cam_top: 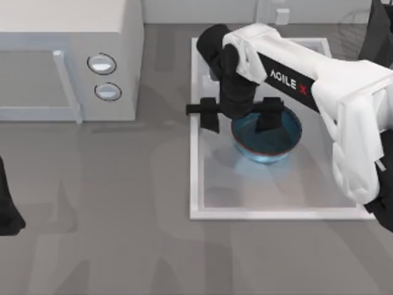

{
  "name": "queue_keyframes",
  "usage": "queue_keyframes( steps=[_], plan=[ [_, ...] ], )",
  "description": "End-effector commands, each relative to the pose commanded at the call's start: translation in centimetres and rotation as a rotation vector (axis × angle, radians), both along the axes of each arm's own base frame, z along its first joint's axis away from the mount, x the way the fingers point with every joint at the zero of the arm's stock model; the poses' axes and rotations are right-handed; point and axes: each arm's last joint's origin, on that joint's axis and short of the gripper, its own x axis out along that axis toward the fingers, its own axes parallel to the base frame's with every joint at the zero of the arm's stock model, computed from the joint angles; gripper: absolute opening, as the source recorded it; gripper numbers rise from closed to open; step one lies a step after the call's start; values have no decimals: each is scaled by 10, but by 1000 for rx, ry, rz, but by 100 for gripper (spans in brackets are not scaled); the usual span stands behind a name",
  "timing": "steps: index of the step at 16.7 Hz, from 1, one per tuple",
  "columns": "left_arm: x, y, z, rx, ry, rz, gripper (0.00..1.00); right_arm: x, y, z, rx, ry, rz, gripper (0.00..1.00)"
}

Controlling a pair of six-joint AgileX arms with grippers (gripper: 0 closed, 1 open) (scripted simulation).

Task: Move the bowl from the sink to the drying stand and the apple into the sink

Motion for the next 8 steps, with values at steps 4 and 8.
queue_keyframes(
  steps=[4, 8],
  plan=[
    [0, 0, 0, 0, 0, 0, 100, 0, 0, 0, 0, 0, 0, 77],
    [0, 0, 0, 0, 0, 0, 100, 0, 0, 0, 0, 0, 0, 47]
  ],
)
